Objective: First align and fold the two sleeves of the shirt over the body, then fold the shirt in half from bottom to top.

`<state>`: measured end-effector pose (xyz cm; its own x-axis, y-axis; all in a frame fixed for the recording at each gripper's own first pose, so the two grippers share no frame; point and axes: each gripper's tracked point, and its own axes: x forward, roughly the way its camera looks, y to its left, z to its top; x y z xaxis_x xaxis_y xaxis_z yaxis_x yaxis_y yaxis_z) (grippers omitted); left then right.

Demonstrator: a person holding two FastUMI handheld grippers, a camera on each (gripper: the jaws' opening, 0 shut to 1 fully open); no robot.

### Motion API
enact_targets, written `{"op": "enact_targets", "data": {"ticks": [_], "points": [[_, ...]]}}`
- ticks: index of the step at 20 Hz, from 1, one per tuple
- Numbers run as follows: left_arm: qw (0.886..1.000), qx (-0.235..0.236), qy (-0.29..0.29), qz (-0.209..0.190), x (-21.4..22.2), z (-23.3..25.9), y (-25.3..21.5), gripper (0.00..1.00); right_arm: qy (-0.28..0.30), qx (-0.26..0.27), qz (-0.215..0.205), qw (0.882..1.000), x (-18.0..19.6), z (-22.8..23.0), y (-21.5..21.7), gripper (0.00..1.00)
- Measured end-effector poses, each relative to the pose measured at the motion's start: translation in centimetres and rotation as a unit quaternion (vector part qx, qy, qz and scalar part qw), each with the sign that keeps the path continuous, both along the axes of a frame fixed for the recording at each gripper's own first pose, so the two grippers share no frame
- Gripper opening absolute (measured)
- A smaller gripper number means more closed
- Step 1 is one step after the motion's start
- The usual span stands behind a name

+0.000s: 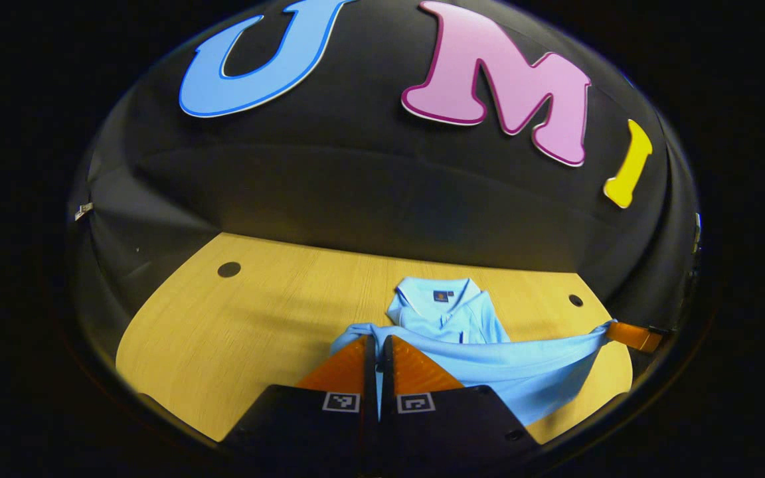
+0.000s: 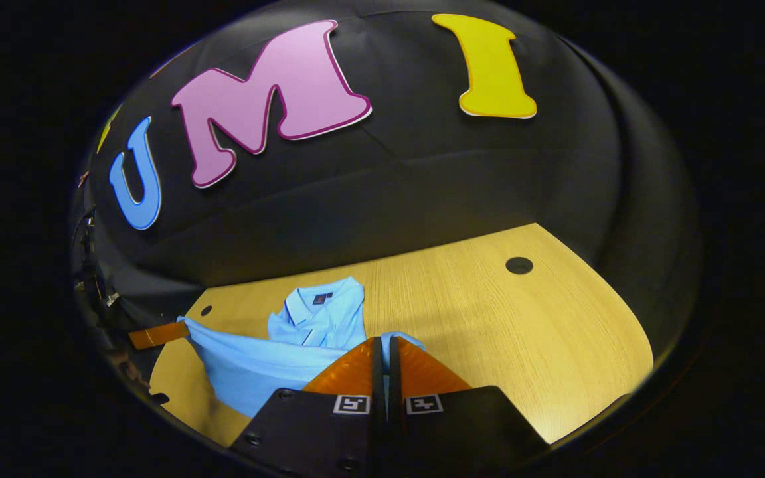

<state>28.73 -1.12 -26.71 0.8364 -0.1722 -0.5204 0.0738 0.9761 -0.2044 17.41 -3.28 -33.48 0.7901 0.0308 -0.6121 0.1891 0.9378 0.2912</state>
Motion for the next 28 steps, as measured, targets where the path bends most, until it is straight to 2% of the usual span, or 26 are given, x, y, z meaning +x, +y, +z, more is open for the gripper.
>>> {"op": "enact_targets", "data": {"ticks": [3,4,5,7,12,16,17,18,19,20,21,26,27,28], "points": [[1.0,0.011,-0.025,0.006,5.0,-0.5,0.0,0.06,-0.024,-0.009,-0.001,1.0,5.7,-1.5,-0.5,0.05],[0.999,0.012,-0.031,0.009,6.3,-0.9,0.0,0.01,-0.029,-0.013,0.001,0.999,7.7,-2.1,-0.5,0.05],[0.999,0.01,-0.033,0.014,7.3,-1.3,-0.1,0.06,-0.036,-0.017,0.003,0.999,9.4,-2.4,-0.6,0.05],[0.999,0.009,-0.038,0.027,9.5,-2.4,-0.2,0.06,-0.046,-0.024,0.004,0.999,12.9,-3.4,-0.6,0.05],[0.998,0.025,-0.041,0.041,14.3,-5.1,0.0,0.06,-0.041,-0.027,-0.008,0.999,18.3,-7.3,-0.9,0.05],[0.997,0.032,-0.034,0.058,16.0,-7.4,0.3,0.06,-0.02,-0.037,-0.01,0.999,19.6,-10.7,-1.0,0.05],[0.997,0.04,-0.034,0.062,16.2,-7.9,0.5,0.01,-0.017,-0.036,-0.011,0.999,19.7,-11.3,-1.0,0.05],[0.997,0.043,-0.03,0.06,16.3,-8.6,0.3,0.06,-0.013,-0.036,-0.012,0.999,19.7,-11.9,-1.0,0.05],[0.997,0.048,-0.027,0.058,16.5,-9.1,0.1,0.06,-0.009,-0.038,-0.012,0.999,19.7,-12.5,-0.9,0.05],[0.997,0.054,-0.023,0.056,16.5,-9.4,0.2,0.01,-0.004,-0.042,-0.011,0.999,19.8,-13.3,-0.9,0.05],[0.997,0.058,-0.017,0.054,16.4,-9.8,0.1,0.06,0.001,-0.044,-0.012,0.999,19.7,-13.9,-0.9,0.05],[0.996,0.071,-0.013,0.048,16.5,-11.1,-0.3,0.06,0.019,-0.035,-0.018,0.999,19.6,-16.3,-0.6,0.05],[0.996,0.072,-0.01,0.046,16.5,-11.4,-0.4,0.1,0.023,-0.038,-0.016,0.999,19.5,-16.8,-0.6,0.05],[0.996,0.073,-0.005,0.043,16.5,-11.7,-0.5,0.08,0.027,-0.042,-0.014,0.999,19.4,-17.1,-0.6,0.05]]}}
